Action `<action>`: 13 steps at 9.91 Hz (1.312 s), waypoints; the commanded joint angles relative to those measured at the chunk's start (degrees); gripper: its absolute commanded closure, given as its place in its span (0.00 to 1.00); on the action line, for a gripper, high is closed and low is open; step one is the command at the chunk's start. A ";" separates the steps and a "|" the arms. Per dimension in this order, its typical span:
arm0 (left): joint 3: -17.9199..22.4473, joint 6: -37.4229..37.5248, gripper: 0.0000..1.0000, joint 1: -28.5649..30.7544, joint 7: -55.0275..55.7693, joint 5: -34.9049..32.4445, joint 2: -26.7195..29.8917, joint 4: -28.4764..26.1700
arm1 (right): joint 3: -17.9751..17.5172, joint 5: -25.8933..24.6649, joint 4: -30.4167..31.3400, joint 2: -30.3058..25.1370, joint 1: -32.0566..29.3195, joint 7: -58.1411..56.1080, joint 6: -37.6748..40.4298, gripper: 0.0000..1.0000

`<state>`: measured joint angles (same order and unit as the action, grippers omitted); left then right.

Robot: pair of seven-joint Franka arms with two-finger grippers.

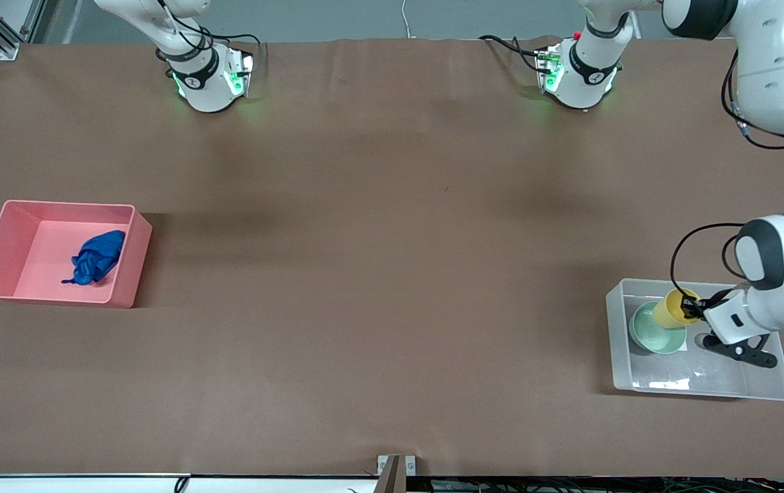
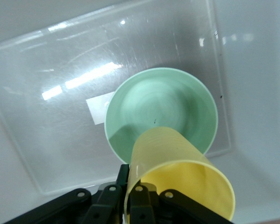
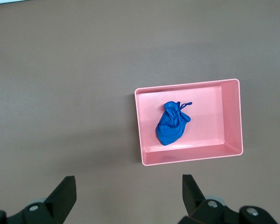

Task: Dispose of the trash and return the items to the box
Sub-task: 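Carry the yellow cup into the green bowl with the left gripper, then open the left gripper and raise it away from the clear bin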

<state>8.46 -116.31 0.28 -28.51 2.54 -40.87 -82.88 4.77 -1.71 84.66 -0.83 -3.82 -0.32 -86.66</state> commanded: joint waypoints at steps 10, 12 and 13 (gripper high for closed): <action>0.42 1.87 0.00 -1.07 8.83 4.93 22.36 -7.44 | -0.03 0.22 0.24 -0.40 -0.05 -0.03 0.17 0.00; -0.28 2.49 0.00 -1.69 15.29 3.72 34.30 -16.48 | -0.03 0.22 0.24 -0.40 -0.05 -0.03 0.17 0.00; -1.77 3.36 0.00 -2.12 16.90 0.48 38.45 -19.14 | -0.03 0.13 0.24 -0.40 -0.05 -0.03 0.17 0.00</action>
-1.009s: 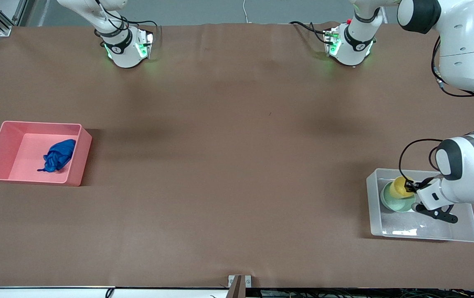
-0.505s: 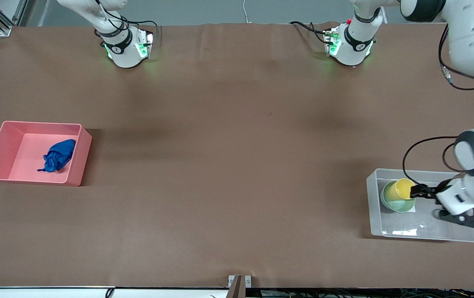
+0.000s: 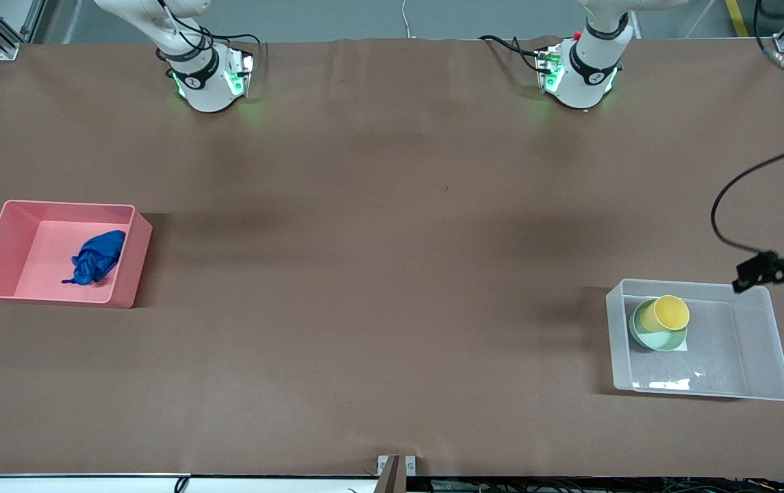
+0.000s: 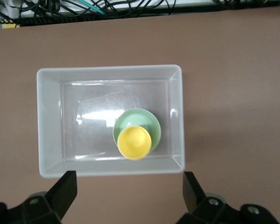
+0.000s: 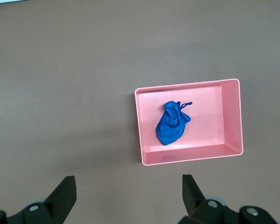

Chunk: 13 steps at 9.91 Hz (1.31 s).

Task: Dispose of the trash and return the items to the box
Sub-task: 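Open the left gripper and raise it away from the clear bin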

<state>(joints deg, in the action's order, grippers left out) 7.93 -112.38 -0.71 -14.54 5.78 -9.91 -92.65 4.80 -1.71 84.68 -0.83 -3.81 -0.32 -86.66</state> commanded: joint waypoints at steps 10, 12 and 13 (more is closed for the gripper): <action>-6.97 24.75 0.00 -2.10 12.08 -5.51 8.68 4.94 | -0.05 0.22 0.22 -0.40 -0.06 -0.03 0.17 0.00; -6.88 23.70 0.00 -2.97 13.48 -5.78 9.90 3.01 | -0.05 0.22 0.22 -0.40 -0.06 -0.03 0.17 0.00; -6.97 23.26 0.00 -3.15 14.10 -6.05 10.43 2.22 | -0.05 0.22 0.22 -0.40 -0.06 -0.03 0.17 0.00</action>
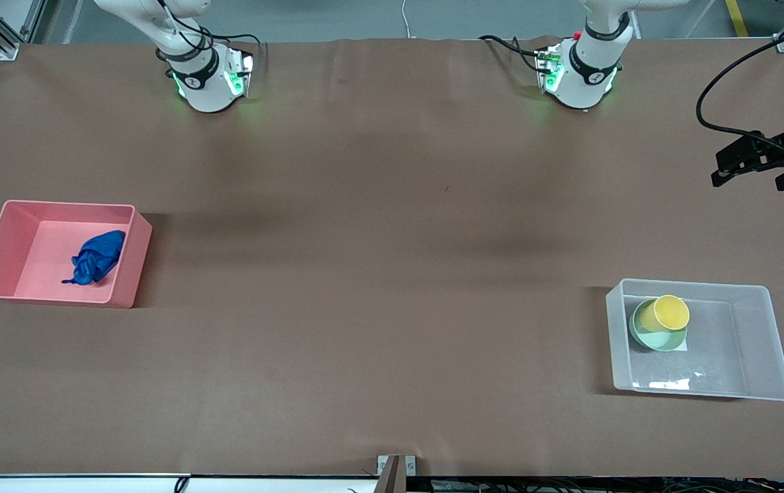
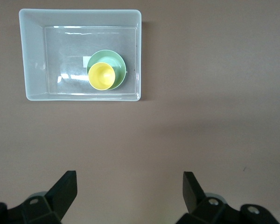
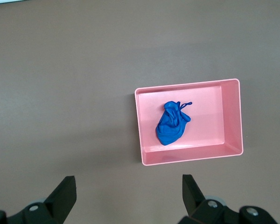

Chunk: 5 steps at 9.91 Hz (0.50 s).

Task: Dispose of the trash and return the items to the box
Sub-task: 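Open the left gripper and raise it away from the clear bin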

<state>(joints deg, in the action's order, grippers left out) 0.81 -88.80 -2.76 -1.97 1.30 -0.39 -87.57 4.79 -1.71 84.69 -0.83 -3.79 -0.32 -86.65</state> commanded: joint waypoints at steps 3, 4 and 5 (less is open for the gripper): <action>0.07 -0.23 0.00 -0.76 1.54 -1.65 1.61 -3.65 | -0.04 0.22 0.22 -0.41 -0.07 -0.03 0.17 0.00; 0.07 -0.23 0.00 -0.67 1.53 -1.74 1.62 -3.66 | -0.04 0.22 0.22 -0.41 -0.07 -0.03 0.17 0.00; 0.07 -0.23 0.00 -0.66 1.71 -1.74 1.62 -3.66 | -0.04 0.22 0.22 -0.41 -0.07 -0.03 0.17 0.00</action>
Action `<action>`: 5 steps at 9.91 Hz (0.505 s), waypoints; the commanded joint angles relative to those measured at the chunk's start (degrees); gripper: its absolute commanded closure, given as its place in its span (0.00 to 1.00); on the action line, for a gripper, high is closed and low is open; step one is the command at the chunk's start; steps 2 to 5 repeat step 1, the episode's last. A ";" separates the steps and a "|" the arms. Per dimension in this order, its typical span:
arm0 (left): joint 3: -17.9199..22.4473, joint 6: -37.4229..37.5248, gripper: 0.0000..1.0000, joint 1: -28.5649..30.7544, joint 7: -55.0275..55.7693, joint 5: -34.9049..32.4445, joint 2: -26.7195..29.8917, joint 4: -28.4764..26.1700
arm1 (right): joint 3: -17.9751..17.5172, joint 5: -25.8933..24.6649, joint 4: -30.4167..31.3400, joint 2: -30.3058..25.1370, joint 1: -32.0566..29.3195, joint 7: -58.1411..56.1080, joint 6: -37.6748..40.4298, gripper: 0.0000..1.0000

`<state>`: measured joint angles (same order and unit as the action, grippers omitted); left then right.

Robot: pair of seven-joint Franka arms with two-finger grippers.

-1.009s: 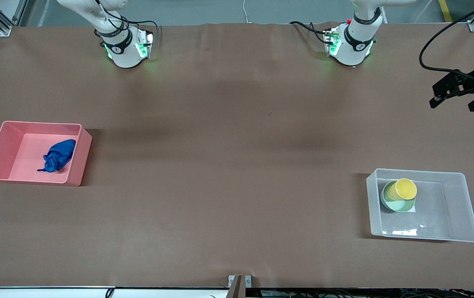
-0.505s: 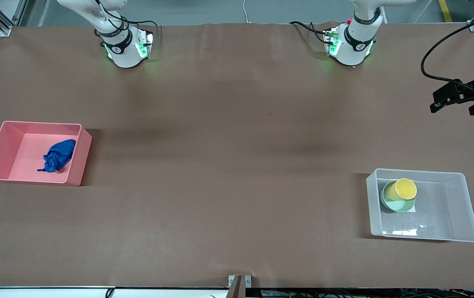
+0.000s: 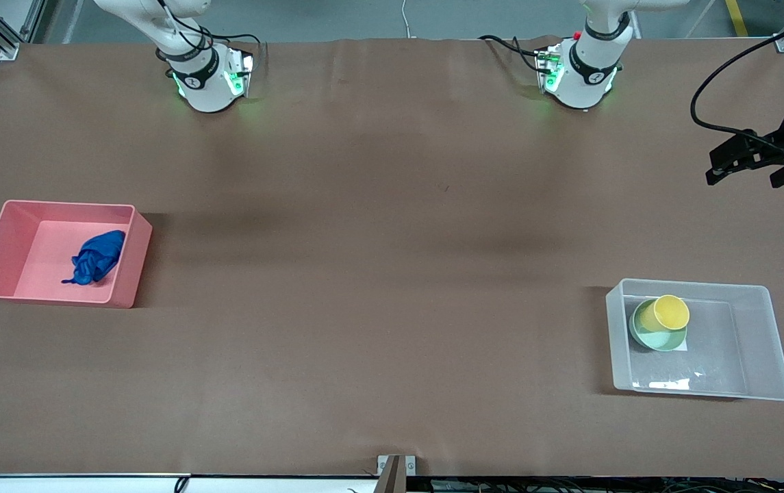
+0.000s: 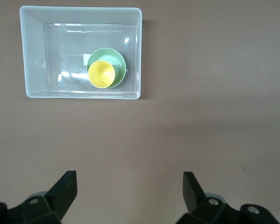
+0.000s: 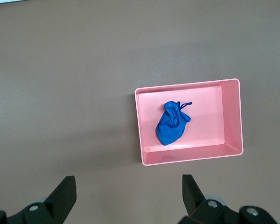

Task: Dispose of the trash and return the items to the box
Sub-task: 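Open the left gripper and raise it away from the clear bin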

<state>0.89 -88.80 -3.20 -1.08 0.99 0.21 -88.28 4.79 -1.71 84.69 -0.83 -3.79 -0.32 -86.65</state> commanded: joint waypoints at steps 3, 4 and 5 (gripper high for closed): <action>-0.10 -0.23 0.00 -0.14 0.99 -1.43 1.02 -2.95 | -0.04 0.22 0.22 -0.41 -0.07 -0.03 0.17 0.00; -0.10 -0.23 0.00 -0.14 0.99 -1.43 1.02 -2.95 | -0.04 0.22 0.22 -0.41 -0.07 -0.03 0.17 0.00; -0.10 -0.23 0.00 -0.14 0.99 -1.43 1.02 -2.95 | -0.04 0.22 0.22 -0.41 -0.07 -0.03 0.17 0.00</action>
